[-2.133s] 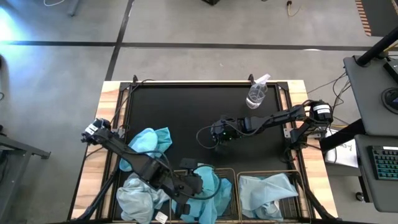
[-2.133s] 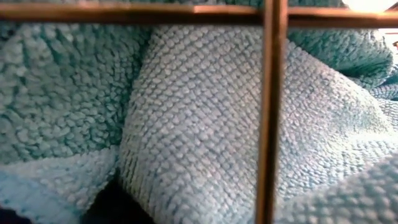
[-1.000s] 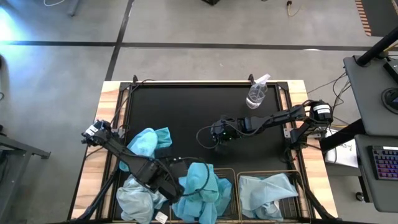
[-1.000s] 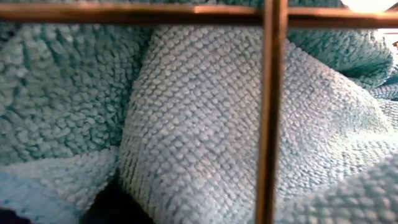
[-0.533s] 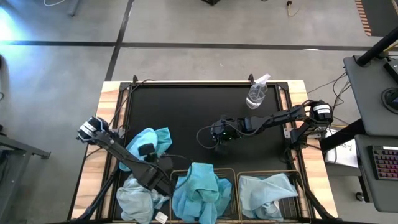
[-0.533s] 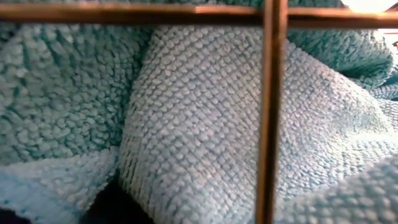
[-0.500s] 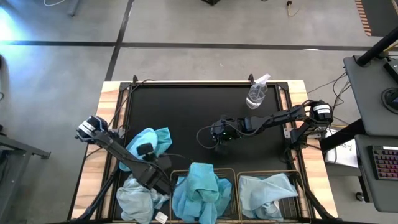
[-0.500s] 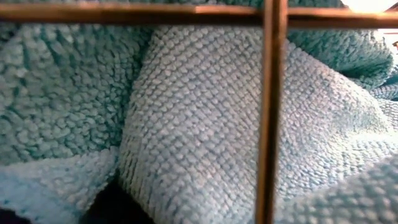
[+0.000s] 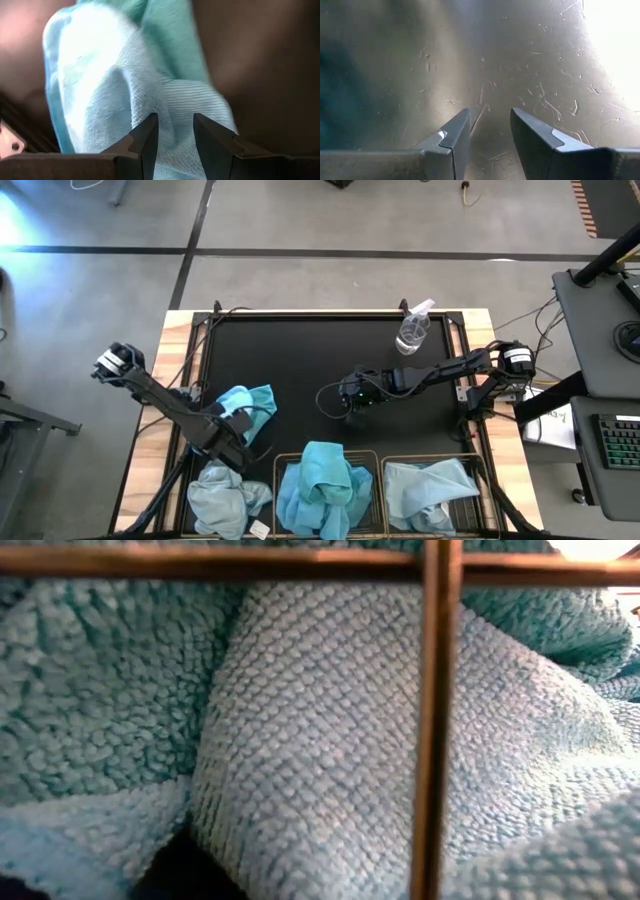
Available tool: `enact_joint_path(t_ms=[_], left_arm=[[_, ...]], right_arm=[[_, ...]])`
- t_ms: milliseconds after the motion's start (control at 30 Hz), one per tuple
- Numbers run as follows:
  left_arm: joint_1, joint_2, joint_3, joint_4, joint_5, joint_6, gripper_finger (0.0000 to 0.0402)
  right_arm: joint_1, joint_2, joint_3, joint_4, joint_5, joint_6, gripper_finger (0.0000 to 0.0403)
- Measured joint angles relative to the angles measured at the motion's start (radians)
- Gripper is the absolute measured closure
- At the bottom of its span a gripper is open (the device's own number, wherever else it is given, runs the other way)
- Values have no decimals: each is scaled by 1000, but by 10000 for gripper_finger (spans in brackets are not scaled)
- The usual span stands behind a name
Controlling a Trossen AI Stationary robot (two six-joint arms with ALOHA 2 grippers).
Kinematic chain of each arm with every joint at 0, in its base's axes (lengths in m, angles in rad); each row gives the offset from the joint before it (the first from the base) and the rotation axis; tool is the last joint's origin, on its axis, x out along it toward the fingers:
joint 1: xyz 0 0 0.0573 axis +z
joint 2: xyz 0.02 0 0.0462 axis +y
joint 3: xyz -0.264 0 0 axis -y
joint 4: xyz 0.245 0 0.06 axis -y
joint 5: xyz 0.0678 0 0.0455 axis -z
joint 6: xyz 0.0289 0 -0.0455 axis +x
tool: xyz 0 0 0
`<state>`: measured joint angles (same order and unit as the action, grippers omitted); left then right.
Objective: Sort microfiber towel by color & place in baskets
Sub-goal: Put the blue towel into the left wire basket
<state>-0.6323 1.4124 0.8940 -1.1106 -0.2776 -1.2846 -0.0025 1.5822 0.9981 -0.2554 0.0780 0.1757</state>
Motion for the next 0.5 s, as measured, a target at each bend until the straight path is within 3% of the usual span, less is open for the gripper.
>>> enact_joint_path(t_ms=[267, 500], left_arm=[[0, -54, -99, 78, -4, -70, 304], [0, -56, -102, 129, -1, -73, 392]], right_arm=[[0, 0, 0, 0, 0, -2, 268], [0, 0, 0, 0, 0, -3, 268]])
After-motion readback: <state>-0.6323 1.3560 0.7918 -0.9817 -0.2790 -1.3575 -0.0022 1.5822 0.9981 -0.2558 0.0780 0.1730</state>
